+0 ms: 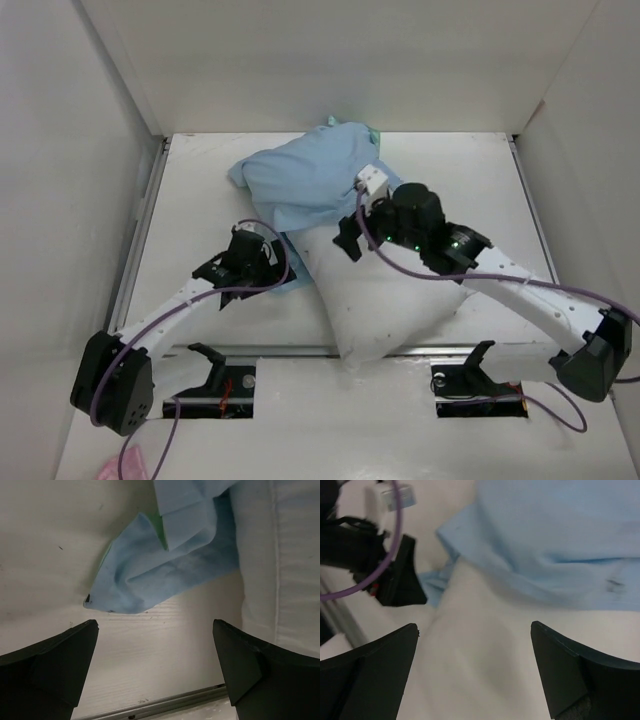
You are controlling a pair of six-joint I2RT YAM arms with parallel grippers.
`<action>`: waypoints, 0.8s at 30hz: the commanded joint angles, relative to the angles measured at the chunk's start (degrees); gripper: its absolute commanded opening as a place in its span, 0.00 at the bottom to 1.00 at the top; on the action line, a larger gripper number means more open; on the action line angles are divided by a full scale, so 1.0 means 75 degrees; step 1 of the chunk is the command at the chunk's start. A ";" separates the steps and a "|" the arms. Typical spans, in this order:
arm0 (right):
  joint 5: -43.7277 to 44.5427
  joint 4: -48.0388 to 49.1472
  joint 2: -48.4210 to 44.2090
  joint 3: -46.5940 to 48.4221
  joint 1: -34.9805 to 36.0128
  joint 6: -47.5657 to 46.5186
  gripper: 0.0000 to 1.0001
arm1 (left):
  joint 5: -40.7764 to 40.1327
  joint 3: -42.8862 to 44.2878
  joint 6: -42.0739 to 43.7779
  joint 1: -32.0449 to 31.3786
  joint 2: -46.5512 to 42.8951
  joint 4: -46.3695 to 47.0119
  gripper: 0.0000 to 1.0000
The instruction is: Put the pillow into the pillowcase
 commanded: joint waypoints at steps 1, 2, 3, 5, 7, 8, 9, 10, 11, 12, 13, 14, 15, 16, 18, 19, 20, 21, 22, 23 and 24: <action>0.0000 -0.0932 0.0377 0.0243 0.0868 -0.0547 0.99 | 0.0647 -0.0555 -0.0232 0.0041 -0.0339 0.1802 1.00; 0.0211 -0.0932 0.0727 0.0243 0.0999 -0.0349 0.99 | 0.0647 -0.0835 -0.0232 0.0041 -0.0339 0.1980 1.00; 0.0433 -0.0862 0.0927 0.0243 0.1116 -0.0347 0.99 | 0.0647 -0.0942 -0.0232 0.0041 -0.0246 0.2167 1.00; 0.0938 -0.0571 0.1384 0.0313 0.1211 -0.0278 0.99 | 0.0647 -0.1037 -0.0232 0.0041 0.0012 0.2739 1.00; 0.1312 -0.0499 0.2134 0.0523 0.1211 -0.0113 0.99 | 0.0647 -0.1037 -0.0056 0.0041 0.0502 0.3011 1.00; 0.1952 -0.0498 0.2380 0.0675 0.1211 0.0061 0.99 | 0.0543 -0.0944 0.0072 0.0041 0.0702 0.3175 1.00; 0.2237 -0.0359 0.2847 0.0746 0.1211 0.0167 0.99 | 0.0356 -0.0781 0.0154 0.0041 0.0925 0.3177 1.00; 0.2507 -0.0357 0.3060 0.0817 0.1211 0.0319 0.95 | 0.0215 -0.0686 0.0225 0.0041 0.1159 0.3177 1.00; 0.3113 -0.0218 0.3236 0.0910 0.1211 0.0495 0.85 | 0.0097 -0.0569 0.0225 0.0041 0.1660 0.3177 1.00; 0.3235 -0.0217 0.3400 0.0992 0.1211 0.0497 0.71 | 0.0003 -0.0475 0.0307 0.0041 0.1920 0.3177 1.00; 0.3422 -0.0217 0.3530 0.0993 0.1211 0.0821 0.39 | 0.0003 -0.0265 0.0308 0.0041 0.2178 0.3177 1.00; 0.3667 -0.0217 0.3531 0.0993 0.1211 0.1092 0.01 | 0.0003 -0.0159 0.0447 0.0041 0.2668 0.3177 1.00; 0.4064 -0.0217 0.3415 0.0993 0.1211 0.1233 0.00 | 0.0003 -0.0030 0.0448 0.0041 0.2882 0.3177 1.00; 0.4068 0.0085 0.3019 0.0842 0.1211 0.1235 0.00 | 0.0003 0.0157 0.0529 0.0041 0.3070 0.3293 0.96; 0.3801 0.0298 0.2619 0.0759 0.1211 0.1060 0.00 | -0.0068 0.0345 0.0530 0.0041 0.3560 0.3469 0.77; 0.3718 0.0299 0.2315 0.0759 0.1211 0.1059 0.00 | -0.0068 0.0497 0.0611 0.0041 0.3738 0.3470 0.64; 0.3566 0.0299 0.2185 0.0759 0.1211 0.0943 0.00 | -0.0068 0.0835 0.0612 0.0041 0.3902 0.3470 0.50; 0.3495 0.0368 0.2056 0.0759 0.1211 0.0942 0.00 | -0.0068 0.1001 0.0717 0.0041 0.4217 0.3470 0.35; 0.3239 0.0369 0.1938 0.0759 0.1211 0.0872 0.00 | -0.0068 0.1165 0.0810 -0.0041 0.4359 0.3388 0.00; 0.3236 0.0566 0.1728 0.0759 0.1211 0.0872 0.00 | -0.0068 0.1538 0.0811 -0.0041 0.4465 0.3272 0.00; 0.3306 0.0638 0.1645 0.0759 0.1211 0.0872 0.00 | -0.0149 0.1669 0.0916 -0.0041 0.4466 0.3189 0.00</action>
